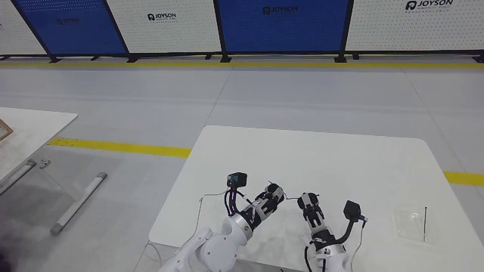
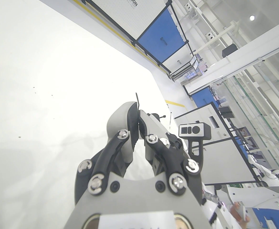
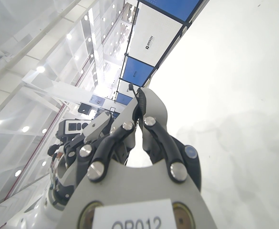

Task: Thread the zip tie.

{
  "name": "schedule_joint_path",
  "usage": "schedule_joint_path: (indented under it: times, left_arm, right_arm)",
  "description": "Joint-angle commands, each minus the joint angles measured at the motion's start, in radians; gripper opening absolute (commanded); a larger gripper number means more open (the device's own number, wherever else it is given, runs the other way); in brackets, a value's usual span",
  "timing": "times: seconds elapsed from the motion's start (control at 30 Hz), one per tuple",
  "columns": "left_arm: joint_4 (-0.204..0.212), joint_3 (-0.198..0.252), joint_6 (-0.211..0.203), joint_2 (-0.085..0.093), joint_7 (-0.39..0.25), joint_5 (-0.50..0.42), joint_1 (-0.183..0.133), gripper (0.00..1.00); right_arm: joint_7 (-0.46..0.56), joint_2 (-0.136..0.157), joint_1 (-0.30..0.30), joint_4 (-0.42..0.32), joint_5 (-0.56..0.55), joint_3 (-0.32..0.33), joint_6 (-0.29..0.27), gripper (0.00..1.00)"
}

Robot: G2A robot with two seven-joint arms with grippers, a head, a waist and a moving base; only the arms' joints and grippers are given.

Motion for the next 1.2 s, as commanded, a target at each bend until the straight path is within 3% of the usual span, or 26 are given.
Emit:
schedule_joint_path:
  times: [0.0,0.47,0.8,1.17]
  left_arm:
    - [0.0,0.0,0.0,0.0,0.0,0.0,0.0,0.0]
    - [0.0,0.0,0.0,0.0,0.0,0.0,0.0,0.0]
    - [0.015,0.002,-0.035,-0.01,0.027,-0.124,-0.001,0.0]
    - [0.011,0.001,-0.078,-0.012,0.034,-0.183,0.007,0.0]
  right_arm:
    - [0.0,-0.001,0.0,0.002,0.0,0.0,-0.002,0.0]
    - [0.002,-0.001,0.0,0.002,0.003,0.001,-0.004,0.0]
    - [-0.003,-0.003,-0.022,-0.008,0.017,0.02,-0.064,0.0]
    - [-0.01,-0.008,-0.034,0.002,0.073,0.039,-0.151,0.0]
